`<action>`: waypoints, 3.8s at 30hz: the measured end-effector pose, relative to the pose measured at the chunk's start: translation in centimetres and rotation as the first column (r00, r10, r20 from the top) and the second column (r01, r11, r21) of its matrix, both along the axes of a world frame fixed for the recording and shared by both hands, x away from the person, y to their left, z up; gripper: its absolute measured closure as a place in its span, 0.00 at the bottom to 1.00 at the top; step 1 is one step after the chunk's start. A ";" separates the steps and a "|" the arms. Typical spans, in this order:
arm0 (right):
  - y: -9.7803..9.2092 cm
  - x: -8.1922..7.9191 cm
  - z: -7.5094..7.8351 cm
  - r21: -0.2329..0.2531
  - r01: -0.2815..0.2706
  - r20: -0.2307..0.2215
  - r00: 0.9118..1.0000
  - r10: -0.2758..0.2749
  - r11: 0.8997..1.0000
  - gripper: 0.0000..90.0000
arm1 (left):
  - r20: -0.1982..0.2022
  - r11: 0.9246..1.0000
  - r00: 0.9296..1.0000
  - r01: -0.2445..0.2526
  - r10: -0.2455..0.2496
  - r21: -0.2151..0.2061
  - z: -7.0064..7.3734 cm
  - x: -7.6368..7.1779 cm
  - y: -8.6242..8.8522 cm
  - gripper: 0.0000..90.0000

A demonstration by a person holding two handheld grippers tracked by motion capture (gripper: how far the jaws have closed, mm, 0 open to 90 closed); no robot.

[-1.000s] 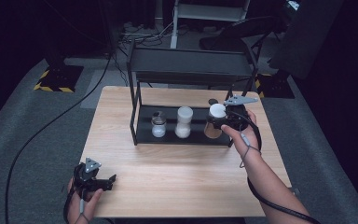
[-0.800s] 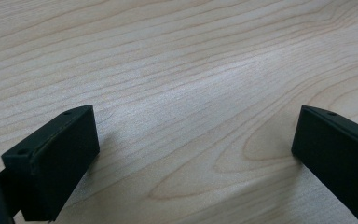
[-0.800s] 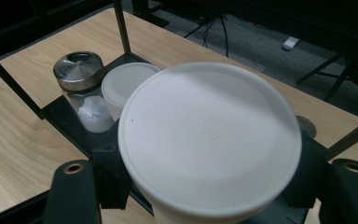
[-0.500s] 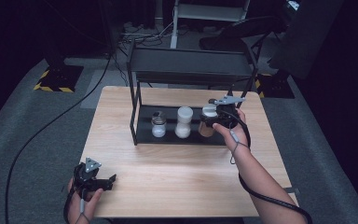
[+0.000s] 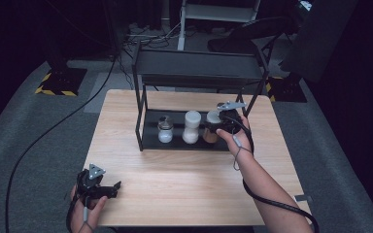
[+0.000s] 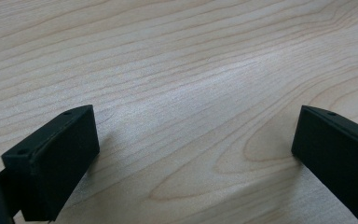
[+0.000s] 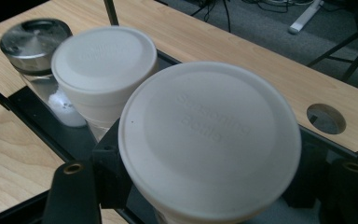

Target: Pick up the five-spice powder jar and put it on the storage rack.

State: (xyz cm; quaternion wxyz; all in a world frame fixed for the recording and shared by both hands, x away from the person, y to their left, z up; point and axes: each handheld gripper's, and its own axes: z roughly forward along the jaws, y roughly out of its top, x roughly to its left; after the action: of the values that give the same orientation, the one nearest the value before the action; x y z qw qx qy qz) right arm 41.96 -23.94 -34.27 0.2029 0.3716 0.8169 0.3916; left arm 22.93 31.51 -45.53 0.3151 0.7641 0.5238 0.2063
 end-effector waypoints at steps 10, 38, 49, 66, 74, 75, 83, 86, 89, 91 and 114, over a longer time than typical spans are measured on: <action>0.1 0.8 -1.3 -0.007 0.017 -0.029 0.999 -0.017 1.000 0.37 | -0.001 1.000 1.000 -0.001 0.001 -0.001 0.0 0.0 0.0 0.00; -3.6 -3.3 3.7 0.062 -0.006 0.037 0.999 0.004 0.998 0.12 | -0.001 1.000 1.000 -0.004 0.004 -0.001 0.0 0.0 0.0 0.00; -6.8 -6.4 4.6 0.069 -0.030 0.080 0.997 0.025 0.997 0.11 | -0.001 1.000 1.000 -0.003 0.003 0.000 0.0 0.0 -0.1 0.00; -12.4 -11.1 4.3 0.090 -0.006 0.122 0.993 -0.005 0.996 0.08 | 0.000 1.000 1.000 -0.003 0.003 -0.001 0.0 0.0 -0.1 0.00; -14.1 -12.4 3.1 0.080 0.001 0.121 0.993 -0.011 0.997 0.06 | -0.001 1.000 1.000 -0.004 0.004 -0.001 0.0 0.0 -0.1 0.00; -14.3 -12.4 3.0 0.081 0.002 0.119 0.993 -0.012 0.997 0.05 | -0.001 1.000 1.000 -0.003 0.003 0.000 0.0 0.0 0.0 0.00; -15.8 -13.2 1.8 0.089 0.025 0.108 0.994 -0.035 0.996 0.04 | -0.001 1.000 1.000 -0.004 0.004 -0.001 0.0 0.0 -0.1 0.00; -16.3 -13.4 1.4 0.090 0.031 0.102 0.994 -0.040 0.995 0.04 | -0.001 1.000 1.000 -0.003 0.003 -0.001 0.0 0.0 0.0 0.00; -16.7 -13.7 1.0 0.086 0.033 0.101 0.994 -0.042 0.996 0.04 | -0.001 1.000 1.000 -0.004 0.004 -0.001 0.0 0.0 0.0 0.00; -16.9 -13.8 0.8 0.082 0.032 0.103 0.994 -0.041 0.996 0.04 | -0.001 1.000 1.000 -0.004 0.004 -0.001 0.0 0.0 -0.1 0.00; -18.0 -14.4 -4.2 0.057 0.078 0.070 0.994 -0.082 0.995 0.03 | -0.001 1.000 1.000 -0.005 0.005 -0.002 0.0 0.0 -0.1 0.00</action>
State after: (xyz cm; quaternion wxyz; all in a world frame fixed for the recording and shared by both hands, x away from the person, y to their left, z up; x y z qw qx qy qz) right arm 27.53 -41.96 -38.46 0.2375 0.3950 0.7826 0.4185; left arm 22.98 31.45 -45.53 0.3153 0.7625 0.5260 0.2063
